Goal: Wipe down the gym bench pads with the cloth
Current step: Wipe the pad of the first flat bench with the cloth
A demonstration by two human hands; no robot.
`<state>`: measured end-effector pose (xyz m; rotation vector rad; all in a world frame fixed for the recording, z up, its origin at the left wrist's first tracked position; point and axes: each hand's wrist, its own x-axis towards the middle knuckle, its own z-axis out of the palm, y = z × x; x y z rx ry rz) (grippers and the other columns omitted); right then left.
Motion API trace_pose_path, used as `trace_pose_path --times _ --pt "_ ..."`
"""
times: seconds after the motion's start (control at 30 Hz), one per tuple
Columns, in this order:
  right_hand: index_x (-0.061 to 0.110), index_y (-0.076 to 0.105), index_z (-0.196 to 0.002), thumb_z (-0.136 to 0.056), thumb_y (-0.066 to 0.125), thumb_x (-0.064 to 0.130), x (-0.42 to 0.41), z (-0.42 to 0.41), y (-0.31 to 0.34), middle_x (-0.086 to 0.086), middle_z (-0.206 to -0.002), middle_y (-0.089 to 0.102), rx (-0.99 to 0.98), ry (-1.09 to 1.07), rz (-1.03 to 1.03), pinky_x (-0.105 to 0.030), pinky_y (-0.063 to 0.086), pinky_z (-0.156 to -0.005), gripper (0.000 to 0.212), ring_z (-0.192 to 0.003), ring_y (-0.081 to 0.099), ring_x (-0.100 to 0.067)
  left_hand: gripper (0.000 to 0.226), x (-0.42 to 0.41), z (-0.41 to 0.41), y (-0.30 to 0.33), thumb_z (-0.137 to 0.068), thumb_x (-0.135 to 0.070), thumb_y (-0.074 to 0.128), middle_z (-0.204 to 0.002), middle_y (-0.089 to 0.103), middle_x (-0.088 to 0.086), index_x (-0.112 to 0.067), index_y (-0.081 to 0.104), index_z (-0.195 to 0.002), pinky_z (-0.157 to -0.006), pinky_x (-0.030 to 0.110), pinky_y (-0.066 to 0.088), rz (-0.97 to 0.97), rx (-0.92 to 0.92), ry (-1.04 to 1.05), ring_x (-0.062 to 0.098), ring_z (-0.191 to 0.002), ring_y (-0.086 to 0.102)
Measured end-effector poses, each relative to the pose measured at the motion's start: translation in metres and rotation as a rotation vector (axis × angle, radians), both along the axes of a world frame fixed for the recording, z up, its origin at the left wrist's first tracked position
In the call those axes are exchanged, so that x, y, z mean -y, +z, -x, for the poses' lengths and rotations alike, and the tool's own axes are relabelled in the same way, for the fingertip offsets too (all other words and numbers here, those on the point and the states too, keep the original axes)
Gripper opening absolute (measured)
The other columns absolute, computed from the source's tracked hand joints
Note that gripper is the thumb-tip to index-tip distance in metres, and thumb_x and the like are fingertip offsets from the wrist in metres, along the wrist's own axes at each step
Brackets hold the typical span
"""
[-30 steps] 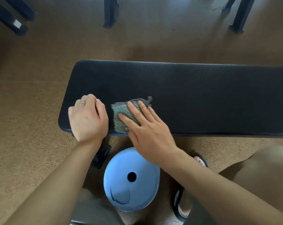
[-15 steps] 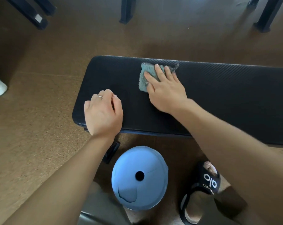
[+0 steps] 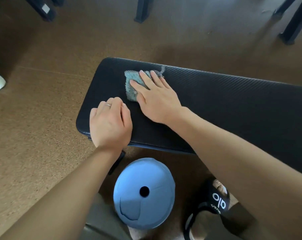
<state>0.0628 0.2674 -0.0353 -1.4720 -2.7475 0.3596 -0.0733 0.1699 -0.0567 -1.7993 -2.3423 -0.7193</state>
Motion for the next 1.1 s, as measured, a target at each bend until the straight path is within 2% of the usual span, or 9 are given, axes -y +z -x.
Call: trace_pose_path --times 0.1,0.23,0.33,0.43,0.53,0.63,0.7,0.83,1.1 --pt "0.037 0.025 -0.162 -0.11 0.021 0.039 -0.039 0.012 0.001 -0.001 -0.173 0.013 -0.012 -0.025 -0.006 -0.044 0.005 -0.129 0.052 -0.159 0.007 -0.029 0.025 0.0 0.001 0.0 -0.102 -0.02 0.033 -0.071 0.044 -0.001 -0.017 0.038 -0.077 -0.068 0.045 0.036 -0.014 0.002 -0.018 0.025 -0.067 0.042" --pt "0.032 0.037 -0.157 -0.105 0.025 0.037 -0.059 -0.026 -0.001 -0.008 -0.156 0.042 -0.024 -0.134 -0.053 -0.044 0.025 -0.121 0.053 -0.144 0.037 -0.033 0.025 0.001 0.001 -0.002 -0.101 -0.019 0.033 -0.071 0.046 0.0 -0.016 0.04 -0.077 -0.068 0.045 0.036 -0.025 0.006 0.0 0.026 -0.066 0.043" --pt "0.029 0.037 -0.156 -0.107 0.024 0.037 -0.067 -0.091 0.002 -0.013 -0.147 0.049 0.016 -0.328 -0.018 -0.044 0.028 -0.117 0.052 -0.137 0.043 -0.035 0.027 0.001 0.001 -0.003 -0.101 -0.02 0.034 -0.072 0.049 0.001 -0.014 0.045 -0.078 -0.068 0.045 0.037 -0.024 0.004 0.011 0.026 -0.067 0.045" --pt "0.029 0.034 -0.158 -0.108 0.021 0.04 -0.056 -0.127 0.009 -0.013 -0.154 0.043 0.082 -0.47 0.026 -0.045 0.023 -0.122 0.053 -0.143 0.037 -0.034 0.025 0.002 0.001 -0.003 -0.101 -0.02 0.034 -0.072 0.049 0.001 -0.014 0.044 -0.078 -0.067 0.044 0.036 -0.024 -0.011 0.008 0.025 -0.066 0.043" --pt "0.023 0.038 -0.154 -0.102 0.014 0.036 -0.056 -0.09 0.006 -0.017 -0.156 0.04 0.088 -0.529 0.025 -0.05 0.021 -0.122 0.059 -0.145 0.033 -0.038 0.025 -0.001 -0.001 -0.003 -0.101 -0.02 0.035 -0.072 0.049 0.0 -0.015 0.044 -0.078 -0.067 0.044 0.036 -0.016 -0.019 0.01 0.025 -0.066 0.042" --pt "0.027 0.039 -0.153 -0.091 0.016 0.035 -0.046 -0.016 0.003 -0.014 -0.163 0.032 0.053 -0.316 -0.01 -0.052 0.016 -0.122 0.066 -0.149 0.024 -0.04 0.025 -0.001 -0.001 -0.003 -0.101 -0.02 0.035 -0.072 0.048 0.0 -0.016 0.042 -0.077 -0.067 0.045 0.036 -0.016 -0.019 0.015 0.026 -0.067 0.042" --pt "0.031 0.027 -0.161 -0.102 0.018 0.038 -0.026 0.023 0.002 -0.012 -0.172 0.011 0.03 -0.179 0.022 -0.054 0.005 -0.126 0.059 -0.157 0.006 -0.04 0.025 0.0 0.001 -0.003 -0.101 -0.02 0.035 -0.072 0.047 0.001 -0.016 0.04 -0.077 -0.066 0.045 0.035 -0.024 -0.027 -0.003 0.026 -0.068 0.041" --pt "0.035 0.021 -0.163 -0.11 0.024 0.038 -0.011 0.006 0.002 -0.002 -0.174 0.006 -0.01 -0.056 -0.002 -0.044 0.001 -0.129 0.054 -0.16 0.002 -0.029 0.025 0.001 0.002 -0.003 -0.101 -0.019 0.035 -0.071 0.045 0.001 -0.017 0.038 -0.076 -0.065 0.04 0.03 -0.029 -0.027 -0.019 0.025 -0.066 0.039" --pt "0.036 0.009 -0.165 -0.11 0.017 0.042 -0.031 -0.114 0.002 -0.001 -0.174 -0.004 0.046 -0.529 0.087 -0.041 -0.002 -0.129 0.056 -0.16 -0.005 -0.025 0.025 0.002 0.0 0.0 -0.1 -0.022 0.032 -0.071 0.047 0.0 -0.018 0.039 -0.077 -0.066 0.04 0.033 -0.025 0.018 -0.01 0.023 -0.065 0.04"
